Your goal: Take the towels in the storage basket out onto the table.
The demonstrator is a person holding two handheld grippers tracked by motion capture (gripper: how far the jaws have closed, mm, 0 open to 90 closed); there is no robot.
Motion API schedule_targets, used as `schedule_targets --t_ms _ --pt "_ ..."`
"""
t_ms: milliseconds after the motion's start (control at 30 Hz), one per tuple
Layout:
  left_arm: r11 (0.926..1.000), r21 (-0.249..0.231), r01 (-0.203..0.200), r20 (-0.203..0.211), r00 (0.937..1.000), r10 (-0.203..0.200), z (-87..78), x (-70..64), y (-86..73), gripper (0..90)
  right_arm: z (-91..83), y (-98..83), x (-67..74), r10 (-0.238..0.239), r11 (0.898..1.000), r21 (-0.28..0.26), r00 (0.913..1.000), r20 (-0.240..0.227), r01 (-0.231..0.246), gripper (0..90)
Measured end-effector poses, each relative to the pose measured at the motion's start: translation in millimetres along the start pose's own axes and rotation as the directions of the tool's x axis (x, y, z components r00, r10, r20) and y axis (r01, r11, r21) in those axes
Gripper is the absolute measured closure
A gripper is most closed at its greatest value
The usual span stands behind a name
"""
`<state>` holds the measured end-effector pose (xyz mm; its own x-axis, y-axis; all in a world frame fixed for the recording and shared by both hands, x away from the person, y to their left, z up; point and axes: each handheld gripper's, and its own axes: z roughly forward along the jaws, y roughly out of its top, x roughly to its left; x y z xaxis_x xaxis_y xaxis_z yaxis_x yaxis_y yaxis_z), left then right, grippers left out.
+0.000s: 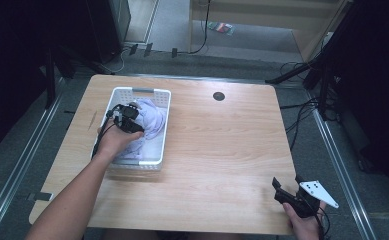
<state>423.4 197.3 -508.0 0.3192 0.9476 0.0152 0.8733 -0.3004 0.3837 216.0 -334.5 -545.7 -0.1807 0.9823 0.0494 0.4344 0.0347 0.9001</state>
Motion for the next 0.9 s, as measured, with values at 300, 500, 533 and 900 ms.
schedule_targets --t_ms 300,500,533,900 --pt "0.9998 0.012 0.016 0.046 0.9988 -0.016 -8.2 4.6 3.5 64.6 -0.1 0.0 -0.5 0.004 1.0 -0.002 1.0 -0.003 -0.004 16.7" --pt "0.9995 -0.026 0.018 0.073 0.9972 -0.016 -26.3 9.7 6.4 64.7 0.0 0.0 -0.5 0.003 1.0 -0.002 1.0 -0.003 -0.003 16.6" --pt "0.9994 -0.029 0.017 0.07 0.9974 -0.015 -30.7 10.0 7.2 64.7 0.0 -0.1 -0.5 0.003 1.0 -0.002 1.0 -0.003 -0.003 16.7" --pt "0.9967 -0.081 0.002 0.063 0.998 0.003 -73.8 16.7 19.1 64.4 0.3 0.1 -0.5 0.001 1.0 0.003 1.0 -0.001 -0.001 16.7"
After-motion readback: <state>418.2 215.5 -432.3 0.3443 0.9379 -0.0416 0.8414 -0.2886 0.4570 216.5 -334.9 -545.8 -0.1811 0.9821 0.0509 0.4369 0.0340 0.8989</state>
